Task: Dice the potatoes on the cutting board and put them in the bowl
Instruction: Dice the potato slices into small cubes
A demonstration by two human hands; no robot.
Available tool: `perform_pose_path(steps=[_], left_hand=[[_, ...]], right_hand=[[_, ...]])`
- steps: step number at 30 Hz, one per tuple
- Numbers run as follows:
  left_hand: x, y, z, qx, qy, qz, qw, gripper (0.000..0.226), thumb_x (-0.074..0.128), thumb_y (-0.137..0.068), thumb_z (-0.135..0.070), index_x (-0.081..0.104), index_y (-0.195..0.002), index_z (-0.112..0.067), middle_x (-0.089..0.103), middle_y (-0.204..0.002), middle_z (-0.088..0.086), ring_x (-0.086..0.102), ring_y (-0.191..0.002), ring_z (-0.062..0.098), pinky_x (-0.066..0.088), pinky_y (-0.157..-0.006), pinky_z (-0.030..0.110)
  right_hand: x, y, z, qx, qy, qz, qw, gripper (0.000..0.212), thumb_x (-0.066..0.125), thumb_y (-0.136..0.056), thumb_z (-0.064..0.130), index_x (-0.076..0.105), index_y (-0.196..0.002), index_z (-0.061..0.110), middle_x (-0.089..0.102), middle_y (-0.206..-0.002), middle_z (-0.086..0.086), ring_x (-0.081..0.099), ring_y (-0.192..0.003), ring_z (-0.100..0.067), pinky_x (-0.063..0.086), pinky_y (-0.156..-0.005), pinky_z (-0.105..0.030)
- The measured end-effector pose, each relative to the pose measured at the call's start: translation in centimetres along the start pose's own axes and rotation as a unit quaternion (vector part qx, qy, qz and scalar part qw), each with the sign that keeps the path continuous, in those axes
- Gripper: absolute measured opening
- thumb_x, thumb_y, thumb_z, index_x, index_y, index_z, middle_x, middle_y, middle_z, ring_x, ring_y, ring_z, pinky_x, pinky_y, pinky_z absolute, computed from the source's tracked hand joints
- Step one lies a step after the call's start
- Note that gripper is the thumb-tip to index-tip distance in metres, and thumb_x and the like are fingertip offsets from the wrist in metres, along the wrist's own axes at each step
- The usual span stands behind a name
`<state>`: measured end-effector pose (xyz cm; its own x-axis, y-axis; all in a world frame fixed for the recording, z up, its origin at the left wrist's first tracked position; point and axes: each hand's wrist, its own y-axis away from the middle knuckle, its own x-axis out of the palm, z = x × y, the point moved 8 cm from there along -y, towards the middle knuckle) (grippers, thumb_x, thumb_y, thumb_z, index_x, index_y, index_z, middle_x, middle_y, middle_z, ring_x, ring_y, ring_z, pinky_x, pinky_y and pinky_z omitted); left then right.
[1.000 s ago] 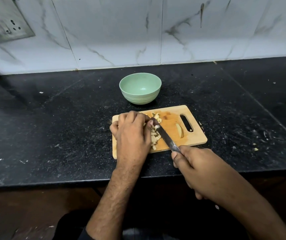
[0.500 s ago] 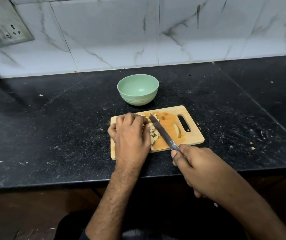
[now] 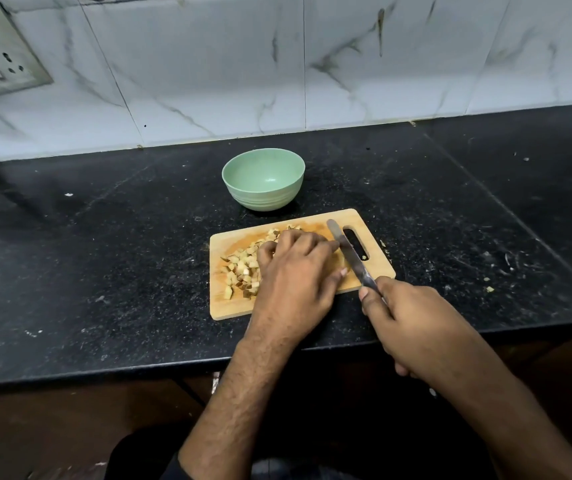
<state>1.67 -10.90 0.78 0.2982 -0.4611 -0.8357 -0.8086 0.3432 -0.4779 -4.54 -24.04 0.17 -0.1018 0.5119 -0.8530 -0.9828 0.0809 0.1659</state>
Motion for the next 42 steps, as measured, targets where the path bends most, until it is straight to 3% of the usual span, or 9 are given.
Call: perform_pose_path(steps=[2, 7, 12, 20, 29, 34, 42], left_hand=[[0.8, -0.6, -0.9, 0.016, -0.012, 0.036, 0.999, 0.044, 0.057, -0.093, -0.05, 0.058, -0.131, -0.028, 0.058, -0.126, -0.012, 0.039, -0.124, 0.014, 0.024, -0.099, 0.044], [2.4, -1.9, -0.9, 0.021, -0.033, 0.097, 0.995, 0.039, 0.055, -0.095, -0.049, 0.057, -0.13, -0.033, 0.057, -0.134, -0.018, 0.031, -0.134, 0.012, 0.017, -0.105, 0.046], [2.0, -2.1, -0.2, -0.011, -0.018, 0.078, 0.997, 0.039, 0.063, -0.091, -0.048, 0.059, -0.126, -0.031, 0.061, -0.124, -0.013, 0.035, -0.132, 0.011, 0.017, -0.105, 0.044], [1.5, -1.9, 0.3, -0.056, 0.037, 0.048, 0.997, 0.046, 0.071, -0.086, -0.046, 0.053, -0.126, -0.031, 0.061, -0.122, -0.013, 0.037, -0.128, 0.009, 0.016, -0.106, 0.041], [1.7, -1.8, 0.8, -0.083, 0.055, 0.068, 0.993, 0.042, 0.072, -0.087, -0.04, 0.052, -0.123, -0.033, 0.06, -0.121, -0.018, 0.037, -0.127, 0.009, 0.016, -0.105, 0.041], [1.7, -1.6, 0.7, -0.077, 0.007, 0.089, 0.993, 0.037, 0.065, -0.091, -0.043, 0.058, -0.126, -0.032, 0.059, -0.124, -0.015, 0.034, -0.128, 0.011, 0.019, -0.106, 0.045], [1.6, -1.4, 0.5, -0.049, -0.037, 0.113, 0.992, 0.033, 0.058, -0.094, -0.048, 0.064, -0.123, -0.033, 0.058, -0.125, -0.017, 0.034, -0.129, 0.012, 0.02, -0.105, 0.047]], right_hand=[[-0.3, 0.0, -0.8, 0.012, 0.005, -0.007, 1.0, 0.033, 0.031, -0.104, 0.047, 0.051, -0.09, 0.025, 0.064, -0.06, 0.0, 0.065, -0.042, -0.012, 0.057, -0.057, -0.032], [-0.5, 0.2, -1.9, 0.024, -0.009, -0.006, 1.0, 0.03, 0.031, -0.104, 0.047, 0.053, -0.099, 0.027, 0.064, -0.061, 0.001, 0.065, -0.043, -0.011, 0.051, -0.047, -0.024], [-0.1, 0.5, -2.2, 0.02, -0.026, 0.0, 0.999, 0.032, 0.031, -0.104, 0.047, 0.053, -0.093, 0.027, 0.064, -0.062, -0.001, 0.065, -0.043, -0.013, 0.045, -0.04, -0.018], [1.0, 0.6, -1.6, 0.006, -0.009, 0.008, 1.0, 0.033, 0.03, -0.105, 0.044, 0.05, -0.086, 0.025, 0.064, -0.064, -0.003, 0.063, -0.04, -0.015, 0.047, -0.039, -0.02], [0.7, 0.5, -2.4, 0.028, 0.019, -0.002, 0.999, 0.034, 0.029, -0.105, 0.044, 0.05, -0.088, 0.024, 0.063, -0.064, -0.002, 0.063, -0.039, -0.012, 0.043, -0.037, -0.018], [0.3, 0.6, -2.1, 0.011, 0.049, -0.035, 0.998, 0.035, 0.028, -0.103, 0.049, 0.048, -0.087, 0.026, 0.061, -0.069, 0.0, 0.062, -0.058, -0.015, 0.057, -0.065, -0.036], [0.9, 0.3, -1.0, 0.007, 0.057, -0.019, 0.998, 0.034, 0.027, -0.104, 0.048, 0.05, -0.092, 0.025, 0.062, -0.075, -0.001, 0.064, -0.063, -0.017, 0.058, -0.069, -0.038]])
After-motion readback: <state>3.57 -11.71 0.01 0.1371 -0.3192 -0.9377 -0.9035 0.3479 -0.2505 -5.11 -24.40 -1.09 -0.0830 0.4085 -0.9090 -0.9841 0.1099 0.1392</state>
